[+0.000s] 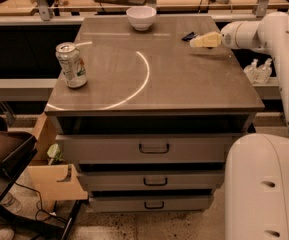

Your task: Move rxbar blueberry near 7up can

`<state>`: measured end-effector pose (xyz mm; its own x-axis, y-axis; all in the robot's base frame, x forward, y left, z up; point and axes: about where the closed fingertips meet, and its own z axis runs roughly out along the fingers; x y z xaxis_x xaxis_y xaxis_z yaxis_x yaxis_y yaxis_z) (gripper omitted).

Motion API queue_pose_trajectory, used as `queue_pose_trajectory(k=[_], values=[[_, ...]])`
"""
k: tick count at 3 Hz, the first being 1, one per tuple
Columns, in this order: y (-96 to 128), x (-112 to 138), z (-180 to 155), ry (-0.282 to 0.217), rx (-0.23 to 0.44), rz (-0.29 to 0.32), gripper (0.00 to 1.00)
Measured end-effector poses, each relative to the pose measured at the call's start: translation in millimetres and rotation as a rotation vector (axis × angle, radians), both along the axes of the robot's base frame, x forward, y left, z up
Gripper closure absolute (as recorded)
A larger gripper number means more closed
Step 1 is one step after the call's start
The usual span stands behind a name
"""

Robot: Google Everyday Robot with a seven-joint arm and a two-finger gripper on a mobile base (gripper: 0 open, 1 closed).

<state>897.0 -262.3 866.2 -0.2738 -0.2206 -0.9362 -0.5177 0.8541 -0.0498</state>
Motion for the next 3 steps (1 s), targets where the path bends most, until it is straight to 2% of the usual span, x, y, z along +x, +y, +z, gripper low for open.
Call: queue_pose_trajectory(k=[1, 3], values=[[6, 4, -9, 0.026, -0.001, 0.012, 0.0], [27, 1, -33, 0.122, 0.0, 0.053, 0.0]])
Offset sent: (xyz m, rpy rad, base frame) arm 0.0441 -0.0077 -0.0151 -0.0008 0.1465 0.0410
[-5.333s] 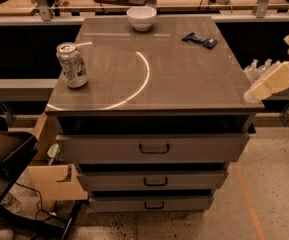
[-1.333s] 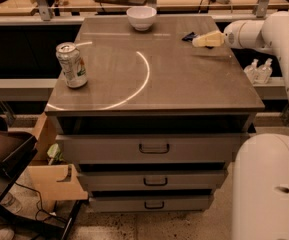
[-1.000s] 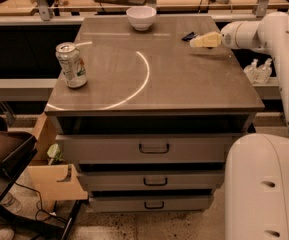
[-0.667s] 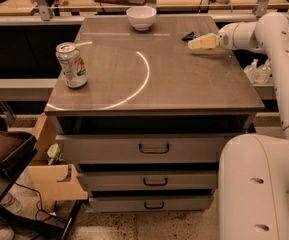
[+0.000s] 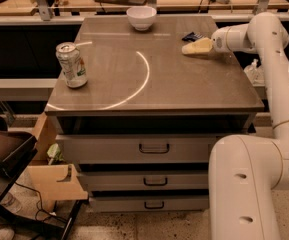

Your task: Move rxbar blueberry near 7up can

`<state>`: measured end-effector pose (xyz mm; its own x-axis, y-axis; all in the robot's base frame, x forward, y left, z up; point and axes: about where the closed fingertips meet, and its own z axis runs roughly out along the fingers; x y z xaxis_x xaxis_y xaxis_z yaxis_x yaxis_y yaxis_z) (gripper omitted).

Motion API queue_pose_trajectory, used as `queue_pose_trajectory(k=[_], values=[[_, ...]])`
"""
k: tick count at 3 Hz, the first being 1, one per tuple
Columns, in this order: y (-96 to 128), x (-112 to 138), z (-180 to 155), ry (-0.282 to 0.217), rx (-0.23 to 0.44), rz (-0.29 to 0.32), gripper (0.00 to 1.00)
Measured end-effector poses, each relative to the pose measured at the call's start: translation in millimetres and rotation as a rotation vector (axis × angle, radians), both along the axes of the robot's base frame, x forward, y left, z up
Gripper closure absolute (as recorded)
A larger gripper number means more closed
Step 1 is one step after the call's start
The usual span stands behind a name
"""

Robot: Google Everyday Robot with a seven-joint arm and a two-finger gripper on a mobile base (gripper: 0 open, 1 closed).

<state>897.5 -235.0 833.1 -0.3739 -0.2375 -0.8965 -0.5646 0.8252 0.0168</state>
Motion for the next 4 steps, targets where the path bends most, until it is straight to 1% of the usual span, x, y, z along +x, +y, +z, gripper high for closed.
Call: queue_pose_trajectory(k=[1, 2, 4], values=[[9.5, -0.2, -8.1, 0.03, 0.004, 0.012, 0.17], [12.9, 0.5, -11.1, 0.036, 0.004, 0.017, 0.42], [13.3, -0.3, -2.9, 0.036, 0.004, 0.017, 0.87]])
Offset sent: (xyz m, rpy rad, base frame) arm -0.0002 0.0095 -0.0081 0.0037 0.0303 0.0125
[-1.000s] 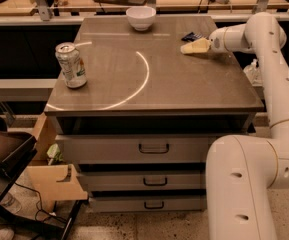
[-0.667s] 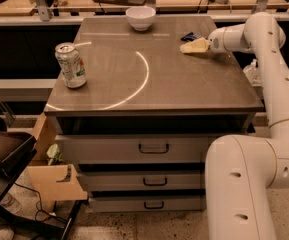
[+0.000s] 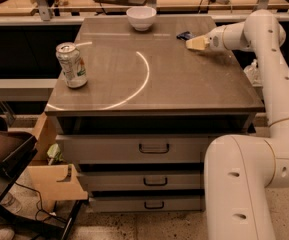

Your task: Move rxbar blueberry near 7up can

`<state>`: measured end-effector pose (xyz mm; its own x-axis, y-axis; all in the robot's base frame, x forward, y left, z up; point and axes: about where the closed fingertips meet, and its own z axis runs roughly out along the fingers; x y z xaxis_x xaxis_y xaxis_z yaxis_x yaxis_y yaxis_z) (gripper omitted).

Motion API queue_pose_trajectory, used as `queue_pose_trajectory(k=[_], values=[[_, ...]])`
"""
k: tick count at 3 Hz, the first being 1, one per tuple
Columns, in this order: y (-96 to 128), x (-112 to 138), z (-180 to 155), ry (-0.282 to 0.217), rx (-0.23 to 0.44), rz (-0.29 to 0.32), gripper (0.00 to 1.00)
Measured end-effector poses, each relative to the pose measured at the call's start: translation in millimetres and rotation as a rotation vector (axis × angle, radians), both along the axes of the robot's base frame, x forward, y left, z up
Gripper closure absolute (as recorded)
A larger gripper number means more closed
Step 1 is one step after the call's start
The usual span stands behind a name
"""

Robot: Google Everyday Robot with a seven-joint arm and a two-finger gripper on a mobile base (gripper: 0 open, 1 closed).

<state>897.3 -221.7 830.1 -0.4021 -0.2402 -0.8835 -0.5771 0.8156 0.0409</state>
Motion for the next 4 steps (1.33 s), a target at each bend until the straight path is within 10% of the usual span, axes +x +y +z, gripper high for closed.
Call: queue_pose_trajectory(k=[4], values=[[6.9, -2.5, 4.8, 0.005, 0.01, 0.011, 1.0]])
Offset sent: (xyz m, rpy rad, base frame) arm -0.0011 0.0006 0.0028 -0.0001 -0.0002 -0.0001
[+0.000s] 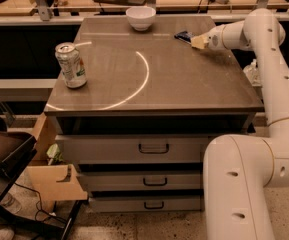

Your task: Move rxbar blueberry near 7up can

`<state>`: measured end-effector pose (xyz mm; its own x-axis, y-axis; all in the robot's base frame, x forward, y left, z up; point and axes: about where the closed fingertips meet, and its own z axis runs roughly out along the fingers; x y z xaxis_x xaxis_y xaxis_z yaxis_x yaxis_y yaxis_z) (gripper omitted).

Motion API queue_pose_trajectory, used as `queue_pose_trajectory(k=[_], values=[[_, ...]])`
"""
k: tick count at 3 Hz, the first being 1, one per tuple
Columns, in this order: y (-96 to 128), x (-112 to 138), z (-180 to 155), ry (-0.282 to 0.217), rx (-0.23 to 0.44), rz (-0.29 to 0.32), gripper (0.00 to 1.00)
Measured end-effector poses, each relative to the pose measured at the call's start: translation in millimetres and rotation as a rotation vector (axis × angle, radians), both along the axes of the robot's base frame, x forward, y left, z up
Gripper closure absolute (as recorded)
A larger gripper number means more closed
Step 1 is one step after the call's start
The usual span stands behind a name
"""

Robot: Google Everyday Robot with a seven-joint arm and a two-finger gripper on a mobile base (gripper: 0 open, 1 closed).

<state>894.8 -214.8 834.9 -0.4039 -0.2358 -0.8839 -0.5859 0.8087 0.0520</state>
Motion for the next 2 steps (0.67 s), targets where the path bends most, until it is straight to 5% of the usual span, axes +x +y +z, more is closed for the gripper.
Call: queue_pose_trajectory(k=[1, 2], values=[[0, -1, 0, 0.0, 0.0, 0.0, 1.0], [-7, -24, 53, -0.034, -0.004, 0.022, 1.0]])
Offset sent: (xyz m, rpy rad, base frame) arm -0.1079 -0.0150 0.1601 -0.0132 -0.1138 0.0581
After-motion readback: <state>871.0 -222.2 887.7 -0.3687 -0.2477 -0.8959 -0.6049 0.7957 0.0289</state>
